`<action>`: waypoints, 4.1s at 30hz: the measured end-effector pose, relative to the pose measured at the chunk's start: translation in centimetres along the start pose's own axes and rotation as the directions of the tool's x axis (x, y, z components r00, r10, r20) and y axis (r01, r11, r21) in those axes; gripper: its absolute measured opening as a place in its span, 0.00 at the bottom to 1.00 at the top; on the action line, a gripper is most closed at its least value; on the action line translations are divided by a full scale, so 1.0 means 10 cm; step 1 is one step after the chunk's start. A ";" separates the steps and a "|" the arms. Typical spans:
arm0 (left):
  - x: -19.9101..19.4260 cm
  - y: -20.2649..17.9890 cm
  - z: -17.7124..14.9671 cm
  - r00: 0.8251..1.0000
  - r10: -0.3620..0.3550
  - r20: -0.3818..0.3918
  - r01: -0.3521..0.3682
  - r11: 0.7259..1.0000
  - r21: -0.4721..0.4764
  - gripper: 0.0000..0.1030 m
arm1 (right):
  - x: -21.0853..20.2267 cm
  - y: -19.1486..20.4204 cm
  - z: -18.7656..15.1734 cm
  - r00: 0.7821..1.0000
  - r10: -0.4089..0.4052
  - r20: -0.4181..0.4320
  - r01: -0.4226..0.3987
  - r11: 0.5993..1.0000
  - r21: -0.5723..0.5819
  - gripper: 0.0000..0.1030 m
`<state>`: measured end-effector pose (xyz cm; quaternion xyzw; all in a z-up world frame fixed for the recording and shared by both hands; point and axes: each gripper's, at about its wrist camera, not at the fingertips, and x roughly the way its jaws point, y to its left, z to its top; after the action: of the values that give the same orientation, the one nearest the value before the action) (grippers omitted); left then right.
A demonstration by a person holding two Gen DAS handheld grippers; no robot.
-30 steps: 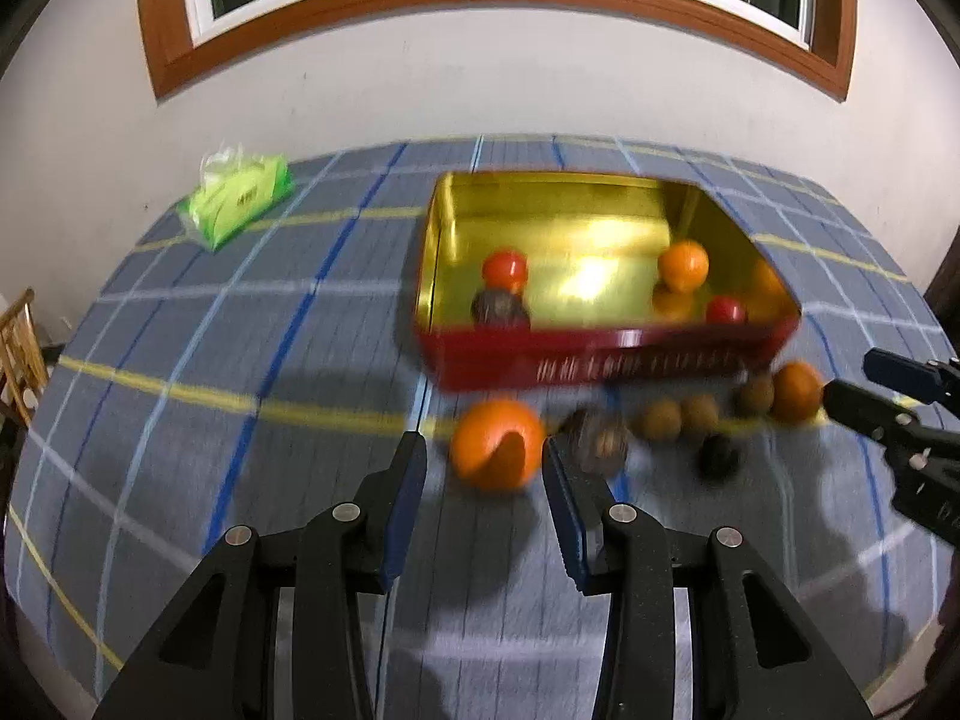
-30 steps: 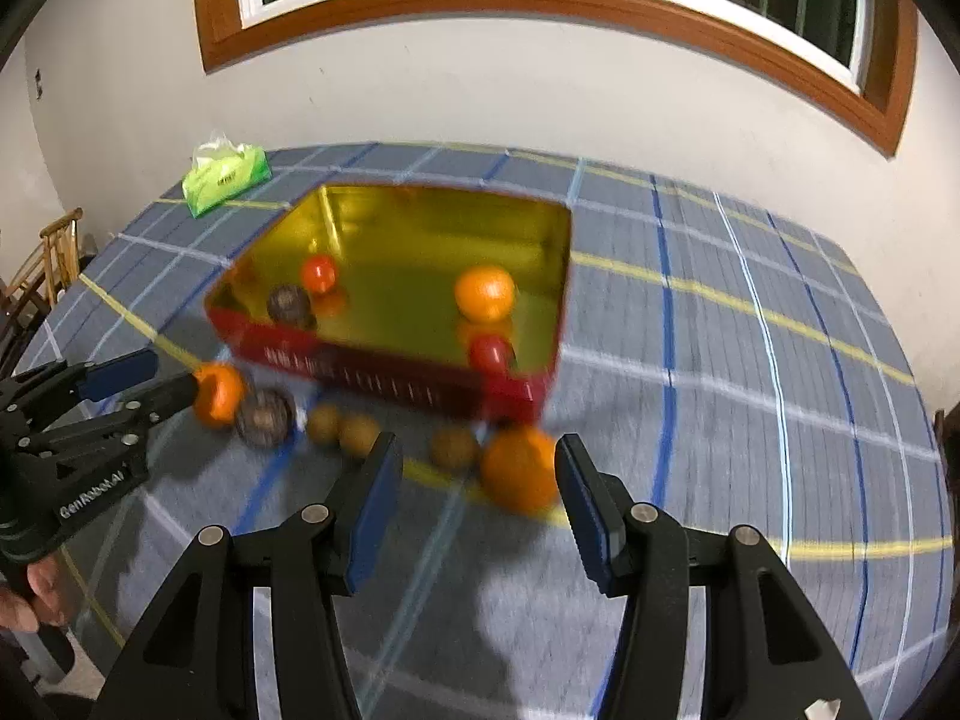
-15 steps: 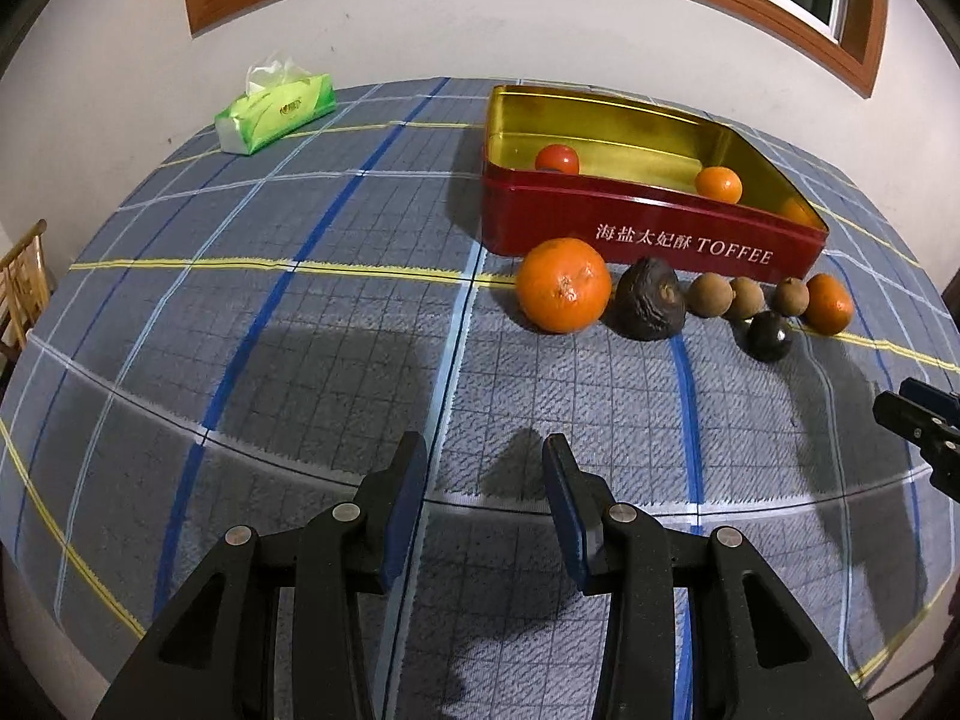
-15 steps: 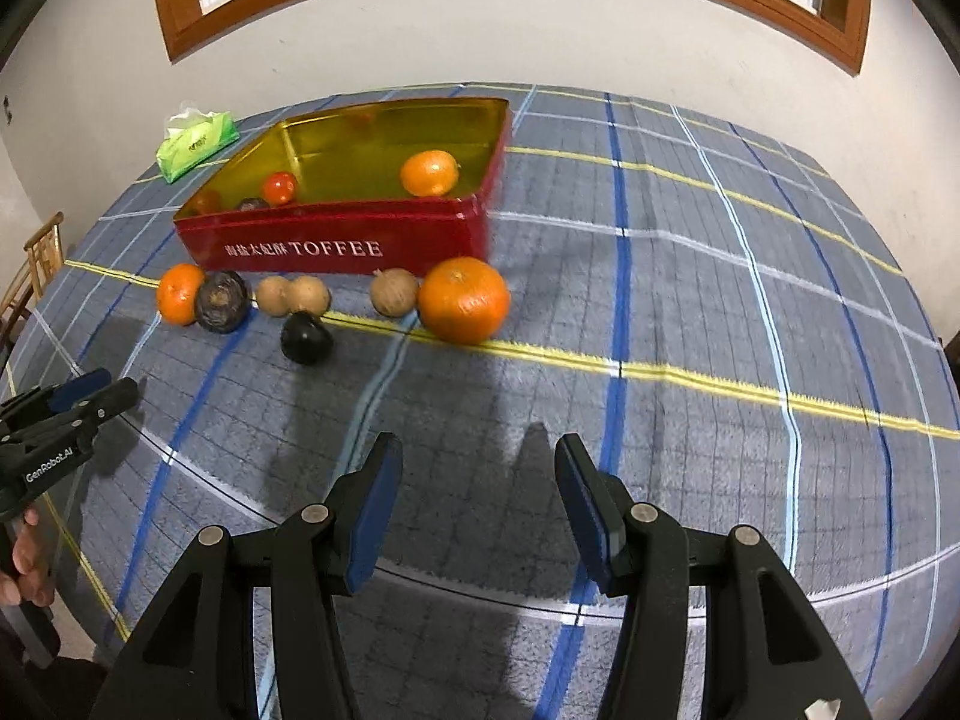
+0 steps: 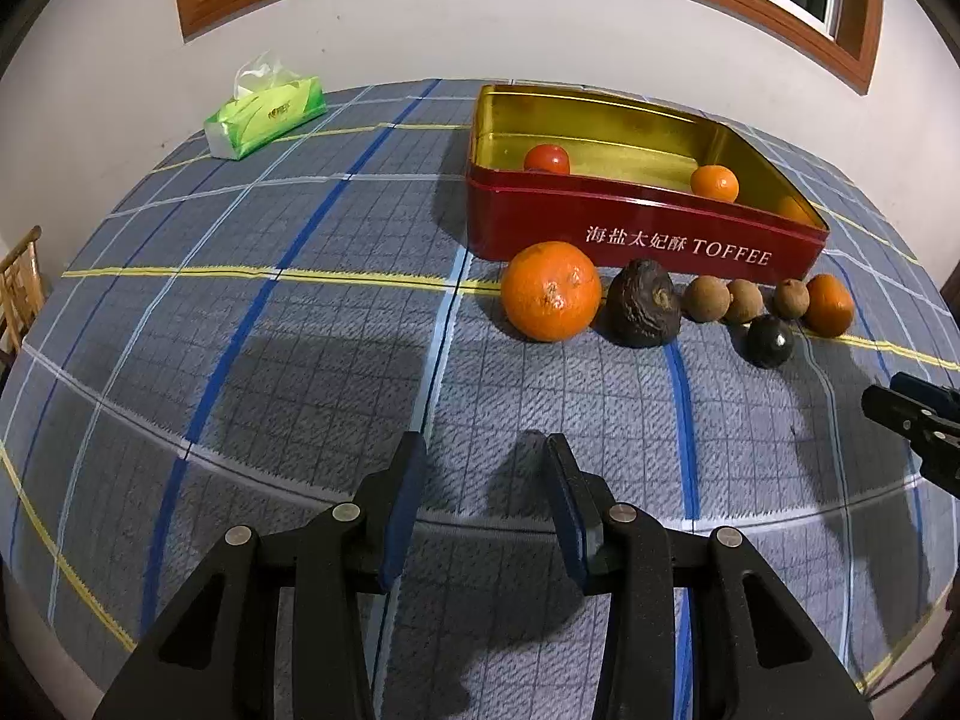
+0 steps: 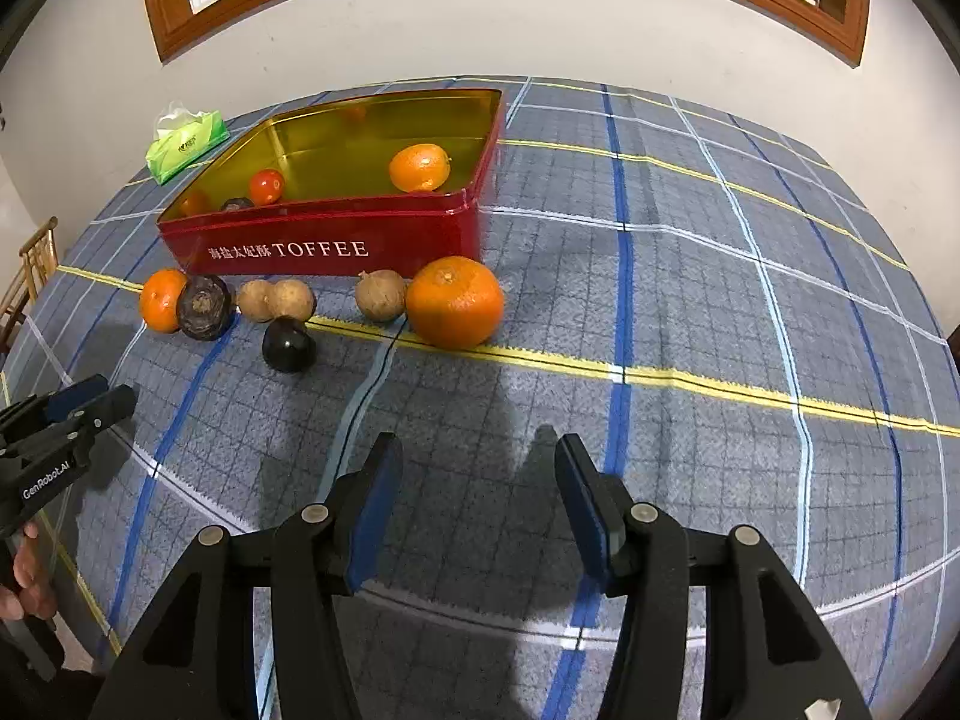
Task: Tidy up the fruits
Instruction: 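Withdraw both open tools from the tin toward the remaining fruits, then grasp the mandarin with the left tool while the right tool grasps the large orange, then lift the mandarin and large orange and carry both over the tin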
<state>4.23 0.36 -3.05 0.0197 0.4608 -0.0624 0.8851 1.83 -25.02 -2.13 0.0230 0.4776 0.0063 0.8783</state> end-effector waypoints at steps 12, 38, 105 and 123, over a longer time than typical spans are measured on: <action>0.11 -0.07 0.18 1.000 -0.030 0.003 0.030 0.999 0.012 0.40 | 0.17 0.06 0.17 1.000 0.008 -0.007 -0.008 1.000 -0.004 0.49; 0.32 -0.24 0.42 0.999 -0.050 0.005 0.050 0.998 0.040 0.41 | 0.41 0.08 0.45 1.000 -0.009 -0.007 0.009 1.000 -0.019 0.49; 0.42 -0.29 0.54 0.998 -0.015 0.067 0.013 0.999 0.037 0.40 | 0.43 0.10 0.41 0.996 -0.025 0.087 0.027 0.999 -0.025 0.37; 0.33 -0.24 0.56 0.996 -0.014 0.091 0.011 0.999 0.030 0.40 | 0.20 0.10 0.47 0.989 -0.017 0.144 0.020 1.000 -0.018 0.37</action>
<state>10.36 -2.84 -2.49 0.0270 0.4190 -0.0755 0.9044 6.85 -24.15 -1.19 0.0102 0.4129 0.0012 0.9107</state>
